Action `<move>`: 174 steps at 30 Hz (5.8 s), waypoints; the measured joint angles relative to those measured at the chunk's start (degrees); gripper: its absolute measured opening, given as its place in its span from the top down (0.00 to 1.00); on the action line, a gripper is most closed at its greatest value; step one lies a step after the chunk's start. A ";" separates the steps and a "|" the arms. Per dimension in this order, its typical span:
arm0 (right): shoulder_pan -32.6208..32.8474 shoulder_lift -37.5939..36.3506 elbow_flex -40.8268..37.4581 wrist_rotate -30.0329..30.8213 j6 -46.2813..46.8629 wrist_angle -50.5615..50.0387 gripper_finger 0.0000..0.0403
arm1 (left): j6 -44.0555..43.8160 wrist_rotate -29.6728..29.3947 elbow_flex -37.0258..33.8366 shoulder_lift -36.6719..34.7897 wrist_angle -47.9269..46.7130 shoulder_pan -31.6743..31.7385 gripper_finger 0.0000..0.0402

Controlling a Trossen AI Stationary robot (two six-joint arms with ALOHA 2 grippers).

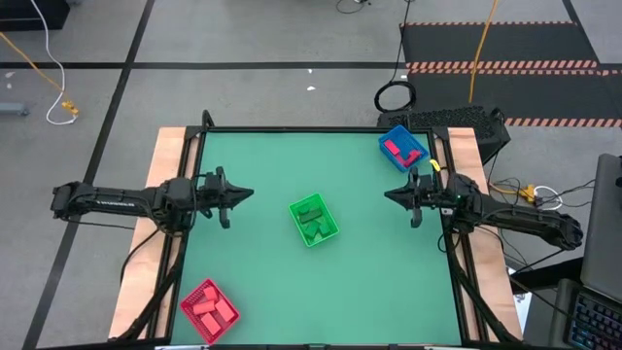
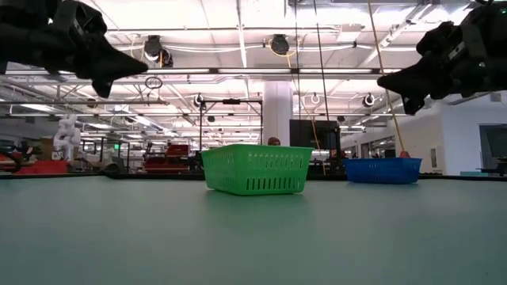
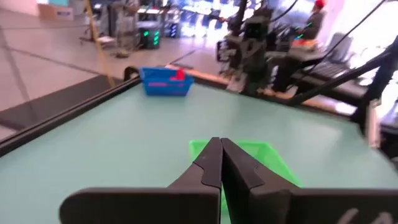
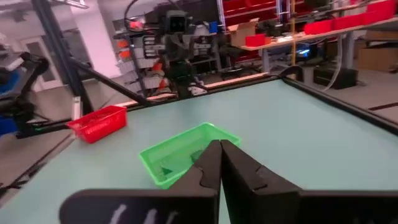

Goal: Sort & place blocks by color
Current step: Return to Home Position

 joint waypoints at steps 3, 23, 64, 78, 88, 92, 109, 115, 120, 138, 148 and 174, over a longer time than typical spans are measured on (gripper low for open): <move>0.00 -0.55 -0.07 1.49 -1.53 -3.03 1.00 | 0.00 -3.06 0.00 -0.15 -1.68 -1.68 1.00; 0.02 -6.76 -0.15 -4.51 -0.59 -8.54 1.00 | 5.51 -2.31 -7.27 -20.76 -4.87 -5.19 1.00; 0.00 -7.25 -0.22 -1.20 -4.44 -9.68 1.00 | 16.65 1.39 -8.39 -24.97 -9.70 -5.19 0.94; 0.00 -7.25 -0.22 -1.24 -4.07 -9.24 1.00 | 16.68 1.35 -8.41 -24.97 -9.63 -5.19 0.94; 0.00 -7.26 -0.22 -1.27 -4.07 -9.19 1.00 | 16.70 1.33 -8.41 -24.97 -9.63 -5.17 0.94; 0.00 -7.25 -0.22 -1.28 -4.07 -9.19 1.00 | 16.68 1.33 -8.41 -24.97 -9.61 -5.17 0.94; 0.00 -7.25 -0.22 -1.31 -4.06 -9.17 1.00 | 16.70 1.33 -8.41 -24.97 -9.61 -5.18 0.94; 0.00 -7.25 -0.22 -1.31 -4.06 -9.17 1.00 | 16.70 1.33 -8.41 -24.97 -9.61 -5.17 0.94; 0.00 -7.25 -0.22 -1.31 -4.07 -9.17 1.00 | 16.70 1.32 -8.41 -24.97 -9.61 -5.19 0.94; 0.00 -7.25 -0.22 -1.31 -4.05 -9.17 1.00 | 16.70 1.30 -8.41 -24.95 -9.61 -5.18 0.94; 0.00 -7.25 -0.22 -1.31 -4.07 -9.17 1.00 | 16.70 1.30 -8.41 -24.96 -9.61 -5.17 0.94; 0.01 -7.25 -0.23 -1.31 -4.05 -9.17 1.00 | 16.70 1.31 -8.41 -24.96 -9.61 -5.17 0.94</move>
